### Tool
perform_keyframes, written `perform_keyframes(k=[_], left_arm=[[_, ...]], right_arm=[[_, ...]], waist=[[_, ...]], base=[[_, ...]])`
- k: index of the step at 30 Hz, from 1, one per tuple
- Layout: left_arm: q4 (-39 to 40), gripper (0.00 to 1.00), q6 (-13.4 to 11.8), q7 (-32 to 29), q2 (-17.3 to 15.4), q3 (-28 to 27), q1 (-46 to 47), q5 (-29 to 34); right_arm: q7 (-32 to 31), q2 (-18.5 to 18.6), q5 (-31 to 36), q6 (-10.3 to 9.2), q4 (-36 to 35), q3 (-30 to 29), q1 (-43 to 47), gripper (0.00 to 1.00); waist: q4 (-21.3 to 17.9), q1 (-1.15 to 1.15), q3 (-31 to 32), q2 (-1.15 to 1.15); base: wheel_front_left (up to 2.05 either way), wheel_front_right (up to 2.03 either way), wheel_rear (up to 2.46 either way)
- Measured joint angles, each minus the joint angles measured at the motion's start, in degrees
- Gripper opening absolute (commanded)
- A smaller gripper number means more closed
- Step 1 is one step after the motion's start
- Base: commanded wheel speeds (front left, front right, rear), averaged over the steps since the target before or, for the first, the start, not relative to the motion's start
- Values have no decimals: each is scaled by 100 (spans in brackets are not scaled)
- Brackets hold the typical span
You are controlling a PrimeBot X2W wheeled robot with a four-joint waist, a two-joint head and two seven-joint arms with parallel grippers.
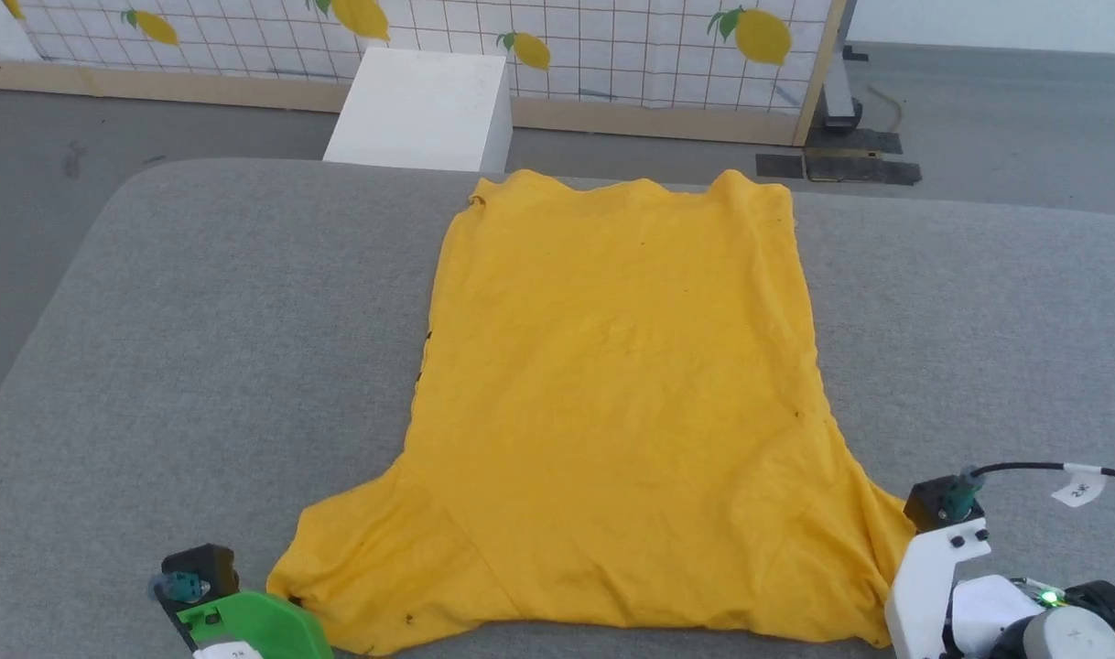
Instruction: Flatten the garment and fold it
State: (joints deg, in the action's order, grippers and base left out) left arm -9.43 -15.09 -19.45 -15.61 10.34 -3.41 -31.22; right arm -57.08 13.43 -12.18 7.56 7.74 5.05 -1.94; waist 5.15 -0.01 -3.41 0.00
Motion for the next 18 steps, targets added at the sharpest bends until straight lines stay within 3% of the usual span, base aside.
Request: perform_keyframes(k=[4,5,6,9,13,18], left_arm=[[-1,0,38,96,35,-11,3,-13],[3,0,41,97,45,-20,3,-20],[8,0,41,135,58,-33,3,-42],[21,0,41,189,70,-58,4,-83],[40,0,41,215,73,-110,-9,-190],[126,0,31,271,68,-185,-104,-229]], right_arm=[[-16,132,-85,0,102,125,-54,0],[31,138,-134,0,109,104,-62,26],[97,145,-185,0,112,77,-60,100],[366,85,-419,1,38,-131,-34,100],[921,-220,-915,1,-510,-858,2,100],[2050,-557,-1247,-2,-1402,-1503,-32,100]], waist=[[25,0,-26,0],[16,0,-21,0],[5,0,-13,0],[-20,0,33,0],[-62,0,132,0],[-147,0,210,0]], base=[[0,0,0],[0,0,0],[0,0,0],[0,0,0],[0,0,0],[0,0,0]])
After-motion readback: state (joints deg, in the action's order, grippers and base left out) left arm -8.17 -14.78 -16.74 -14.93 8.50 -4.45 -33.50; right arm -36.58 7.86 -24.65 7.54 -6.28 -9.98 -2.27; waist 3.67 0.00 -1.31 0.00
